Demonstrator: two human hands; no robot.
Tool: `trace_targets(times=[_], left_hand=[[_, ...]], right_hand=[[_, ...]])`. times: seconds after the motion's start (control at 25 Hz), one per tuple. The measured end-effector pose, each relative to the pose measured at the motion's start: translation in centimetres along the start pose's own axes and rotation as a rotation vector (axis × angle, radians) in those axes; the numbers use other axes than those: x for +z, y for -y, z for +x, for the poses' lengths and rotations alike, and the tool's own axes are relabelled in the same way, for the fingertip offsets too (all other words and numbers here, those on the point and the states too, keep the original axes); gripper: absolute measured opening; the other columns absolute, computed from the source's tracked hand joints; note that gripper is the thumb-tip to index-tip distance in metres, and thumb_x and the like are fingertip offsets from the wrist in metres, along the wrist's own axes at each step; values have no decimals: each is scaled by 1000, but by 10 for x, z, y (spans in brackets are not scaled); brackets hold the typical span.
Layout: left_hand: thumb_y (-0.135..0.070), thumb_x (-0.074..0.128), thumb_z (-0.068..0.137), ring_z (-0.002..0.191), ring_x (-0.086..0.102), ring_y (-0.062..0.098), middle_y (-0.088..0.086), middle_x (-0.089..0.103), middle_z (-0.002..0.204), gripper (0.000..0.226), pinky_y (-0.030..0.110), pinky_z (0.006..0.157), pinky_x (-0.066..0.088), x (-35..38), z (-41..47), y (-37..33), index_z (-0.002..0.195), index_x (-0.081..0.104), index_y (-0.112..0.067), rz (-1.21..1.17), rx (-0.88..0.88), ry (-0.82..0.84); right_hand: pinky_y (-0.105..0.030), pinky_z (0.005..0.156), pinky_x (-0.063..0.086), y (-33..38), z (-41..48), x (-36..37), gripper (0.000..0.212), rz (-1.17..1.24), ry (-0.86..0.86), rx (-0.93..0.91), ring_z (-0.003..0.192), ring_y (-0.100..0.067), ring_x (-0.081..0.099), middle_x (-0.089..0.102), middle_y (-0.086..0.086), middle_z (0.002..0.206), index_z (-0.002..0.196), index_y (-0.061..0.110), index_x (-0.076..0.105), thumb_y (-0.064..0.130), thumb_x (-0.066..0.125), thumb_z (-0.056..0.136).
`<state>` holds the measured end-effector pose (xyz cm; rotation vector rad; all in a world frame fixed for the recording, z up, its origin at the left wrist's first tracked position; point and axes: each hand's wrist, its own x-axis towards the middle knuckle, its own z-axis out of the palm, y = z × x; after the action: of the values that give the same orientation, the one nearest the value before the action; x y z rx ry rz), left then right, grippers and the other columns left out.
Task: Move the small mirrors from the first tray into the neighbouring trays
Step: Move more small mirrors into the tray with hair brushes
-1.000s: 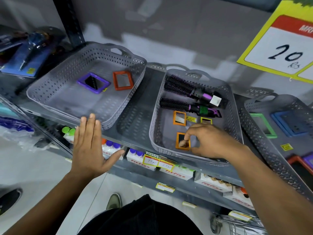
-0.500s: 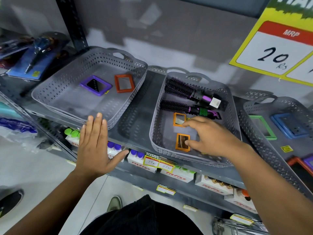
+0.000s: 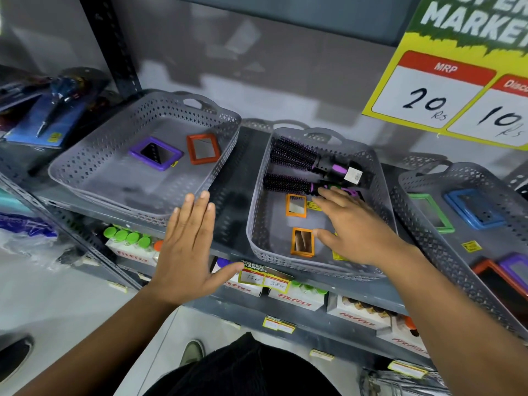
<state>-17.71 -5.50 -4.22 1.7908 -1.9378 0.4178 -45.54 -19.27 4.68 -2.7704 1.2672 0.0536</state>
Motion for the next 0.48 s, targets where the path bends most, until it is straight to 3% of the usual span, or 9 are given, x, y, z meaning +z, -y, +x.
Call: trace_targets(times=[0.48], left_hand=[[-73,44,85,151,5,38,24,13,161,105,50,122,8,-3,38,-35,151,18,5,-120,142,36]], right_hand=[[-38,119,12,-1,-17,-3,69,-51,-80,136,149,-21,10,18,-5,161,150,16,25,43,51,93]])
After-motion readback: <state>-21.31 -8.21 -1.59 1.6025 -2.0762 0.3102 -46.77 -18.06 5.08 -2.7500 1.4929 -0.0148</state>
